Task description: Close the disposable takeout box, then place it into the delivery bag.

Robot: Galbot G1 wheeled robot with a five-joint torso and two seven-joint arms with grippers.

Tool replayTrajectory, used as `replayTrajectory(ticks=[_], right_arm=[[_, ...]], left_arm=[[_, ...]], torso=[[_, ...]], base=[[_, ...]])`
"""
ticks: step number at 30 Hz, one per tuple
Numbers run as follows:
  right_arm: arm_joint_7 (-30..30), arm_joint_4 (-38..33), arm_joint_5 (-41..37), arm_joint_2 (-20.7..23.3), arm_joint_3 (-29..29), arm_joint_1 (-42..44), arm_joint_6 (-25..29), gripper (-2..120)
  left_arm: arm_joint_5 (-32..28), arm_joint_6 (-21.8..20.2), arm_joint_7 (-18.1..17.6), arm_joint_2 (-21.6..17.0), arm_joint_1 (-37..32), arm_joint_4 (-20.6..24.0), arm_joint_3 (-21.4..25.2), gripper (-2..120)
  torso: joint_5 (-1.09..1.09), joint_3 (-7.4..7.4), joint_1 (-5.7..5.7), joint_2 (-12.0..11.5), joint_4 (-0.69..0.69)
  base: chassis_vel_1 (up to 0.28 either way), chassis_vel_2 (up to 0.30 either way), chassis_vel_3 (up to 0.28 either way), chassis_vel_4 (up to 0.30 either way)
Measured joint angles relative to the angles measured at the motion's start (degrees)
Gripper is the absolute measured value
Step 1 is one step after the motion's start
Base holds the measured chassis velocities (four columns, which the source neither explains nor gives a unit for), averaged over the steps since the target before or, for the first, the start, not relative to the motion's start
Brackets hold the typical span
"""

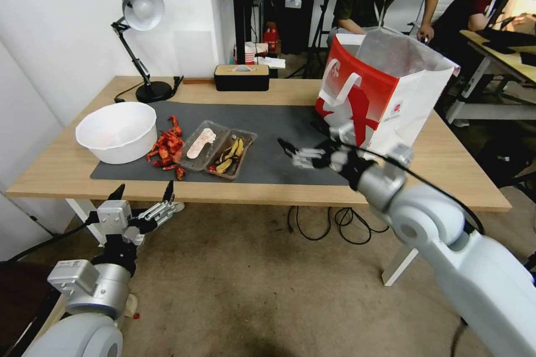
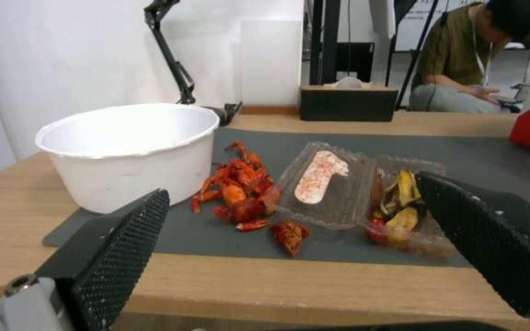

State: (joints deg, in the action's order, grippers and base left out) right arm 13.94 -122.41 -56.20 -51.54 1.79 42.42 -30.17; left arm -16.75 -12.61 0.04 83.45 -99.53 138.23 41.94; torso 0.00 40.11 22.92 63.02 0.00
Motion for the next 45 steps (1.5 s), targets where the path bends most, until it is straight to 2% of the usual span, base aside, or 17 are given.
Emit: replayTrajectory(ticks=[1, 3, 4, 7, 8, 11, 18, 30, 45], right_arm=[[5.4, 0.8, -3.5, -1.0, -2.3, -3.0, -1.1, 100], [10.9, 2.0, -8.3, -2.8, -4.5, -6.2, -1.9, 100], [10.9, 2.0, -8.3, -2.8, -4.5, -6.2, -1.9, 100], [17.0, 4.6, -14.5, -5.5, -7.8, -10.1, -2.0, 100], [17.0, 4.6, -14.5, -5.5, -7.8, -10.1, -2.0, 100], [25.7, 7.2, -23.7, -8.6, -11.6, -14.1, -1.0, 100], [34.0, 14.4, -30.1, -12.6, -15.6, -18.1, 1.4, 100], [41.3, 23.9, -33.2, -21.2, -21.5, -23.4, 3.9, 100], [44.0, 24.2, -35.5, -20.9, -25.2, -26.1, 3.4, 100]], left_arm=[[0.2, 0.0, 0.0, 0.4, -0.3, 0.2, 0.1, 100], [0.6, 0.0, 0.0, 0.8, -0.8, 0.4, 0.1, 100], [0.6, 0.0, 0.0, 0.8, -0.8, 0.4, 0.1, 100], [1.3, 0.1, 0.0, 1.6, -1.5, 0.7, 0.1, 100], [1.3, 0.1, 0.0, 1.6, -1.5, 0.7, 0.1, 100], [2.1, 0.2, 0.0, 2.4, -1.7, 0.7, -0.1, 100], [2.9, 0.3, 0.1, 2.9, -2.0, 0.4, -0.5, 100], [2.7, 0.4, 0.1, 2.5, -1.3, -0.3, -0.2, 100], [1.6, 0.4, -0.1, 1.7, -0.2, -0.6, 0.0, 100]], torso=[[0.0, 0.0, 0.0, 0.0, 0.0], [-0.02, 0.0, 0.0, 0.0, 0.01], [-0.02, 0.0, 0.0, 0.0, 0.01], [0.0, 0.0, 0.0, 0.0, -0.01], [0.0, 0.0, 0.0, 0.0, -0.01], [-0.02, 0.0, 0.0, 0.0, 0.01], [0.0, 0.0, 0.0, 0.0, -0.01], [-0.02, 0.0, 0.0, 0.0, 0.01], [-0.01, 0.0, -0.01, 0.0, 0.0]], base=[[0.0, 0.0, 0.0, 0.0], [0.0, 0.0, 0.0, 0.0], [0.0, 0.0, 0.0, 0.0], [0.0, 0.0, 0.0, 0.0], [0.0, 0.0, 0.0, 0.0], [0.0, 0.0, 0.0, 0.0], [0.0, 0.0, 0.0, 0.0], [0.0, 0.0, 0.0, 0.0], [0.0, 0.0, 0.0, 0.0]])
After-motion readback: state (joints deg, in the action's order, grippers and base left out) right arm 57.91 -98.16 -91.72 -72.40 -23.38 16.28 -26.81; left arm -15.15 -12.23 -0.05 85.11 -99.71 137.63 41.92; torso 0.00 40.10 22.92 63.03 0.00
